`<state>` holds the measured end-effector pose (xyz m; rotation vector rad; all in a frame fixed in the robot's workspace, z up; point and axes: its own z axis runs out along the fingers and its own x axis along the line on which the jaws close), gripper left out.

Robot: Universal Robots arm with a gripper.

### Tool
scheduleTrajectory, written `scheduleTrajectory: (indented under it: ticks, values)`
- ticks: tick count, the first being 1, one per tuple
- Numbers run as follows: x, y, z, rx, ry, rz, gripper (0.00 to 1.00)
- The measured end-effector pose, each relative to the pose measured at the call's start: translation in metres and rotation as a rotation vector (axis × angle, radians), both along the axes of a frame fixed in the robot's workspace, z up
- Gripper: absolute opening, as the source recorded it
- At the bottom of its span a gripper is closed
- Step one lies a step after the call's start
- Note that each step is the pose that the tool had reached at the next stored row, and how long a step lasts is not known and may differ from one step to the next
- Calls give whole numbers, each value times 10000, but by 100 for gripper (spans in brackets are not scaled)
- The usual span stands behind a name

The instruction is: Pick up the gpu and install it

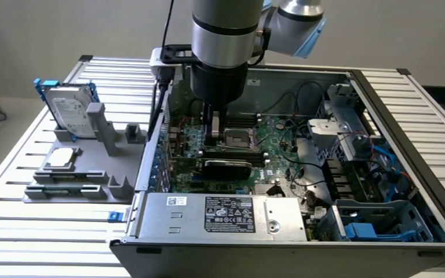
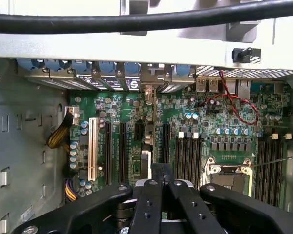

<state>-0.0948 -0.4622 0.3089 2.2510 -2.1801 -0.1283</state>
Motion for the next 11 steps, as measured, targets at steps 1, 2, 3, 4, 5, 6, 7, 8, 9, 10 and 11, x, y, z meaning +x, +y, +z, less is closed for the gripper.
scheduleTrajectory:
  ticks: [1,2,3,4,5,6,7,8,9,10,11]
  values:
    - [0,0,0,0,0,0,11]
    - [0,0,0,0,0,0,11]
    - [0,0,0,0,0,0,11]
    - [0,0,0,0,0,0,11]
    - [0,0,0,0,0,0,11]
    - [0,0,0,0,0,0,11]
    - [0,0,0,0,0,0,11]
    - [0,0,0,0,0,0,11]
    - [0,0,0,0,0,0,11]
    - [-2,0,0,-1,1,0,11]
    - [-3,0,0,0,1,1,11]
